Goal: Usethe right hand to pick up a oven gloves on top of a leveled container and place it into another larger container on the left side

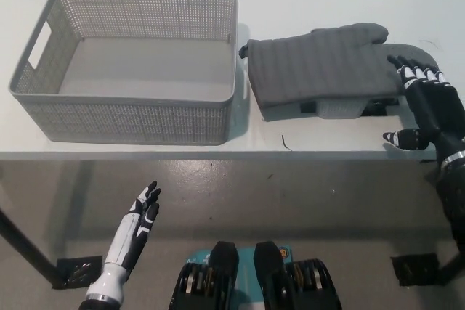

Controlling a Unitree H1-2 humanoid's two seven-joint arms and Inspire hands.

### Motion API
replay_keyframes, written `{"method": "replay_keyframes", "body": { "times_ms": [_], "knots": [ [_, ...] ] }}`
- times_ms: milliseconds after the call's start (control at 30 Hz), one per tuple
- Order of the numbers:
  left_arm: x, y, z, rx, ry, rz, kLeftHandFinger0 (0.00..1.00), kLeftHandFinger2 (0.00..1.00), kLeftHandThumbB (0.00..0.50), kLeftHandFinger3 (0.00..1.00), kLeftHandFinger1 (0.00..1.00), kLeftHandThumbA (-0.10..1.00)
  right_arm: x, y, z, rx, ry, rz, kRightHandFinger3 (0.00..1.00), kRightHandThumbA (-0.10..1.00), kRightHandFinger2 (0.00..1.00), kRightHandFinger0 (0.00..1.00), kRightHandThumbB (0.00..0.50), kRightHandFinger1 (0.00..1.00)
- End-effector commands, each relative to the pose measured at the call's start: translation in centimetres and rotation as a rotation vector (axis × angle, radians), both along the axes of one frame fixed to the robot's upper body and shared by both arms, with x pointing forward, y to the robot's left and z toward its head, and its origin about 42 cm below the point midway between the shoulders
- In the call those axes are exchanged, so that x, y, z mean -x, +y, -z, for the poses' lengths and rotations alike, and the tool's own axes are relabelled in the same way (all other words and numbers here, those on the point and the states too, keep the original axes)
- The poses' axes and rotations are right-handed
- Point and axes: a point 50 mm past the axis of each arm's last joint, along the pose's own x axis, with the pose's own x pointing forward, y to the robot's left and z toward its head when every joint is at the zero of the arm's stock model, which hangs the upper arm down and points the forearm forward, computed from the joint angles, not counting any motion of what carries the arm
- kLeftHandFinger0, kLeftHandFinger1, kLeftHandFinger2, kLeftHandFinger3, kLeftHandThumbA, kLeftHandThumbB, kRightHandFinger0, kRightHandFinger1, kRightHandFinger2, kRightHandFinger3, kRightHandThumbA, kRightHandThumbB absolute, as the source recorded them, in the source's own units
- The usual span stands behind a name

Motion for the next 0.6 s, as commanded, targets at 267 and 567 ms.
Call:
{"method": "replay_keyframes", "body": {
  "times_ms": [267,567],
  "knots": [
    [-0.5,0.6,-0.9,-0.025,-0.06,0.012,0.82,0.99,0.5,1.0,0.98,1.0,-2.3,2.6,-3.6,-0.003,-0.112,-0.01,1.0,1.0,1.0,1.0,0.239,1.0],
    [-0.4,0.7,-0.7,-0.033,-0.054,0.018,0.81,0.96,0.495,1.0,0.95,1.0,-4.2,3.2,-3.4,0.01,-0.079,-0.011,1.0,1.0,1.0,1.0,0.236,1.0]
  ]
}}
